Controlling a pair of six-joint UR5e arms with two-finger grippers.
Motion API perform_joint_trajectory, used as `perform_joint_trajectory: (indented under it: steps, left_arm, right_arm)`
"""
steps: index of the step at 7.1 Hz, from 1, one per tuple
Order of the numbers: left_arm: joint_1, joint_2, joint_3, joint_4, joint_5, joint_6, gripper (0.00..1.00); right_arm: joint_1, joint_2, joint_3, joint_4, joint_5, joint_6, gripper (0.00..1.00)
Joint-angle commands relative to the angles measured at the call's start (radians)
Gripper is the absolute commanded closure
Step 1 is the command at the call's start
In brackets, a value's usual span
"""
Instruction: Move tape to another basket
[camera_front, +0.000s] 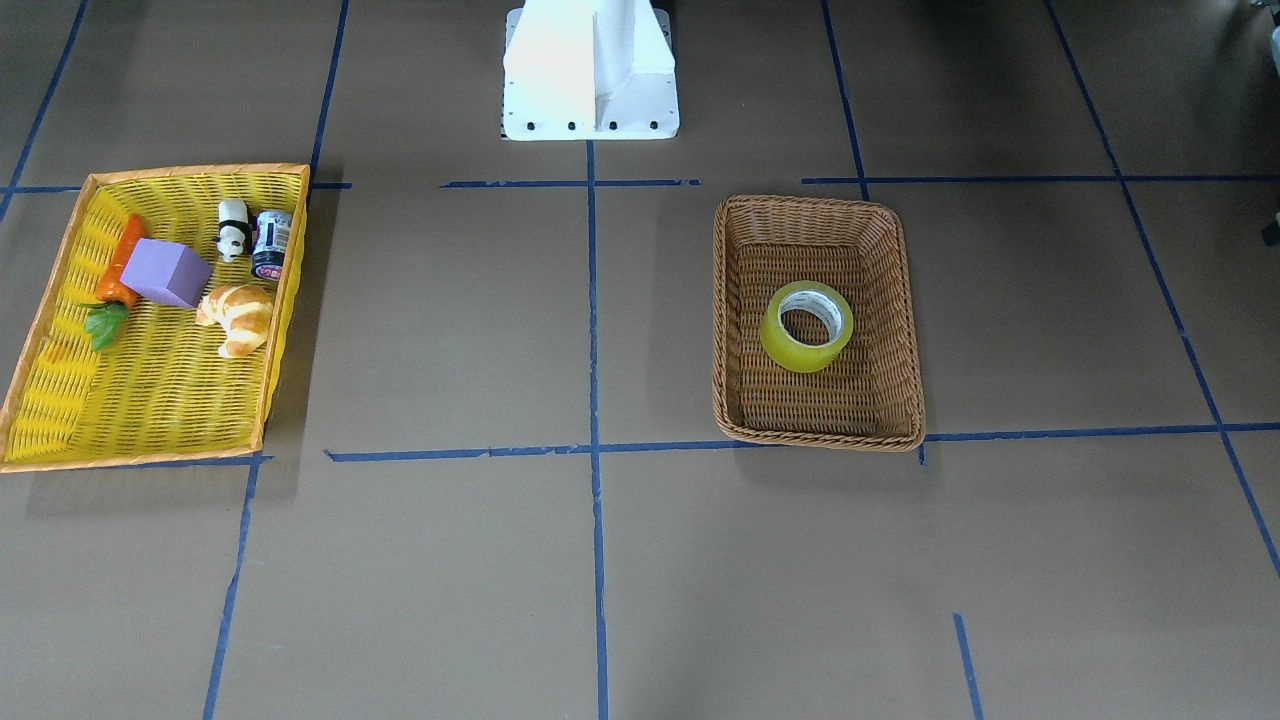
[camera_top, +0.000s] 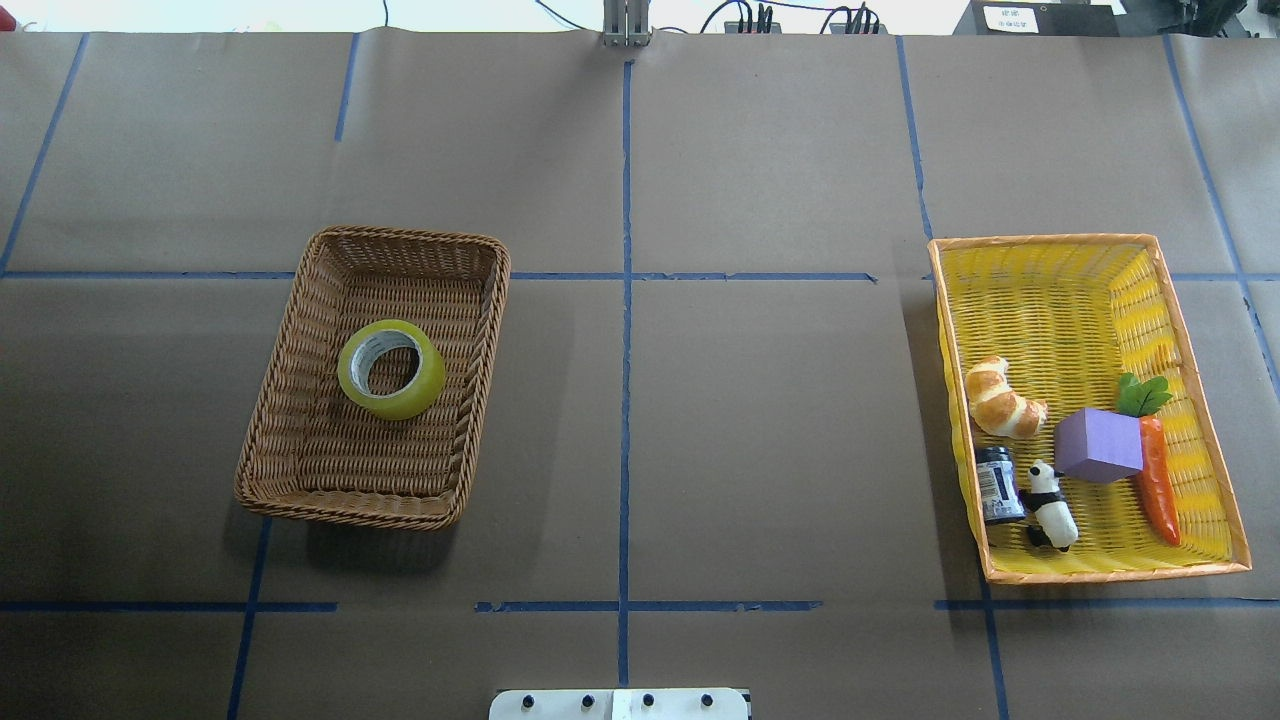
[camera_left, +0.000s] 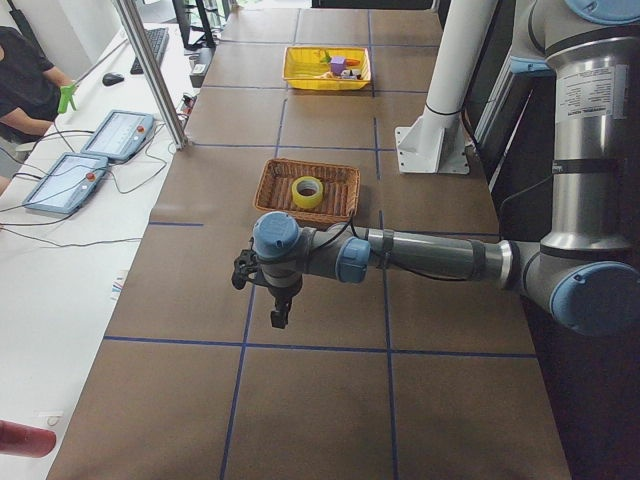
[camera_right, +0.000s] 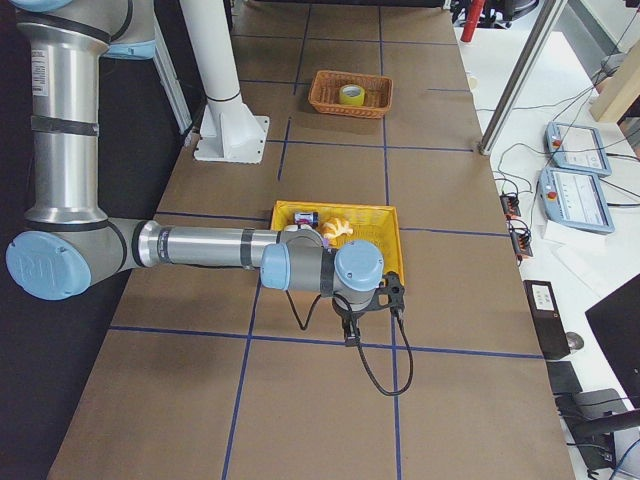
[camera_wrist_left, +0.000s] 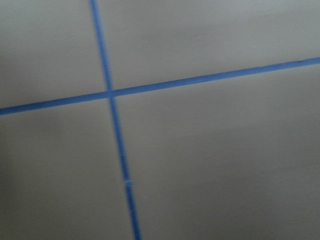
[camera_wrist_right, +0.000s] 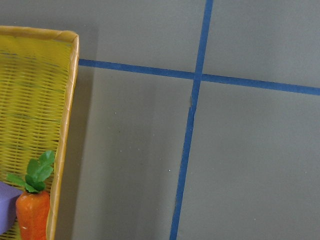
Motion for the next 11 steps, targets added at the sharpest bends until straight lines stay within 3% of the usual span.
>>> perform_joint_trajectory:
  steps: [1, 6, 11]
  left_arm:
    - [-0.072, 0.012, 0.017, 0.006, 0.002, 0.023, 0.00]
    - [-0.082, -0.070, 0.069, 0.101, 0.005, 0.021, 0.00]
    - [-0.083, -0.054, 0.070, 0.097, 0.013, 0.026, 0.00]
  right_arm:
    - [0.000, 0.011, -0.006, -0.001, -0.048, 0.010, 0.00]
    - [0.000, 0.015, -0.006, -0.001, -0.043, 0.012, 0.00]
    - [0.001, 0.015, -0.010, -0.003, -0.043, 0.015, 0.00]
